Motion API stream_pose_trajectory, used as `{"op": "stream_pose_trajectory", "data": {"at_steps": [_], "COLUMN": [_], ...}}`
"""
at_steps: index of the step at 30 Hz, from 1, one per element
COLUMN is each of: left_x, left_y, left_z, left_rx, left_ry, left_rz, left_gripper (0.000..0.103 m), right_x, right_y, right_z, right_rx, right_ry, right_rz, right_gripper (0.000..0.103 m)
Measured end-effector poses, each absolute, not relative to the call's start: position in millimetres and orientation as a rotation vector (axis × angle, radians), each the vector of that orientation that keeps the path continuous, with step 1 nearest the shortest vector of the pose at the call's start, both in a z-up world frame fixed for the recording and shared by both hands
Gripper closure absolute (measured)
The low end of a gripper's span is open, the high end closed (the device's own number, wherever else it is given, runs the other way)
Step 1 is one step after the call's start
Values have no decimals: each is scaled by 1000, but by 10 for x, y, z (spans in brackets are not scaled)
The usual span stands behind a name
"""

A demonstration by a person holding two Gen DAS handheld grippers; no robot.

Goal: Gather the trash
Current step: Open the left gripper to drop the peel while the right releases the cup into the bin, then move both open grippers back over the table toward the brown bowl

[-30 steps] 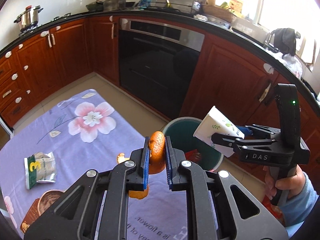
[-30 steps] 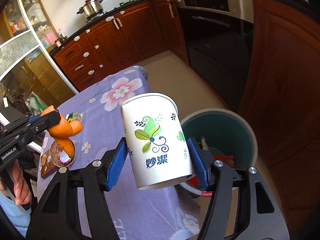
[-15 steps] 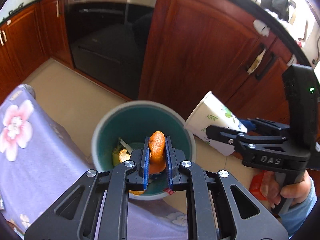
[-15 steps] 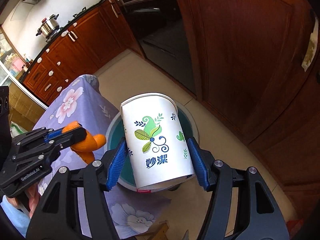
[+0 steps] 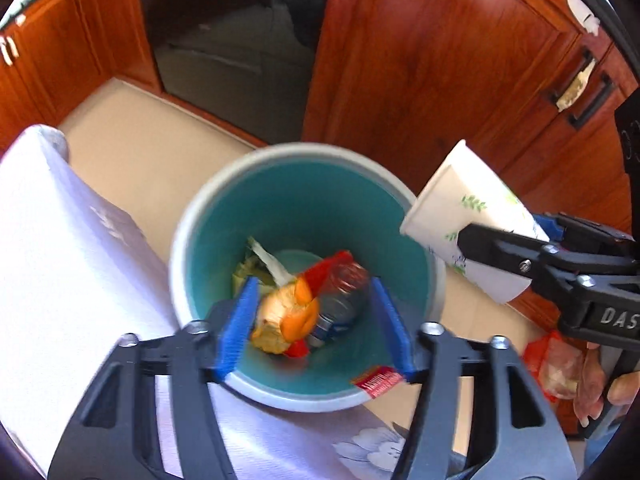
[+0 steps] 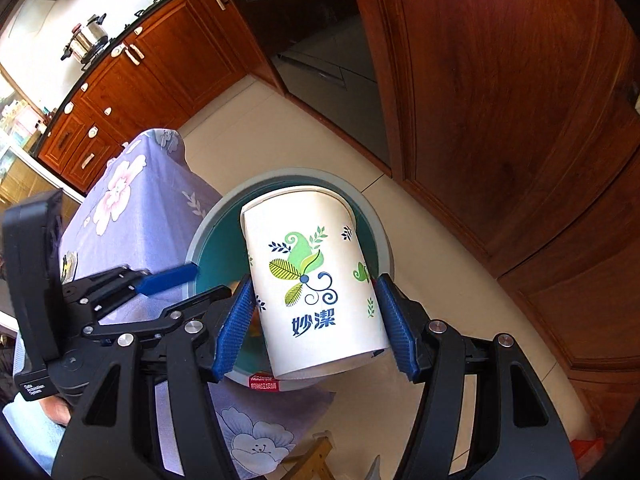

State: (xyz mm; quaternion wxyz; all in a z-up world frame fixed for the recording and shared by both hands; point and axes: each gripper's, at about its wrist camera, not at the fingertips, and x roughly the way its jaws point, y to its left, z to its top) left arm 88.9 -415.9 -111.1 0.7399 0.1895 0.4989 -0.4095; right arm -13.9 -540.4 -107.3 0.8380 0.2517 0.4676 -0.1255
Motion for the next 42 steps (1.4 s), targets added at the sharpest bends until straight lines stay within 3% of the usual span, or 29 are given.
{"op": "stream_pose_trajectory", "data": {"at_steps": [10, 12, 17, 22, 42], "left_x": [956, 983, 1024, 1007, 874], "left_y": [-3881, -3822, -3687, -3577, -2996], "left_z": [-1012, -984, -913, -866, -545], "left_rx": [415, 410, 384, 364, 256], "left_ry": [1076, 1072, 1059, 1047, 995], "left_rz": [-838, -834, -824, -819, -789], "left_gripper": [18, 15, 7, 5, 4], "right_x": [130, 173, 230, 206, 107], "right_y": [-5250, -5221, -5135, -5077, -4571], "right_z": [-1215, -1227, -1186, -1146, -687], "right_rx": [524, 537, 541, 567, 463], "right_ry": [1043, 1047, 1041, 1050, 1038], "right_rz": [-223, -219, -220, -231, -239], "right_gripper": [41, 27, 21, 11, 11]}}
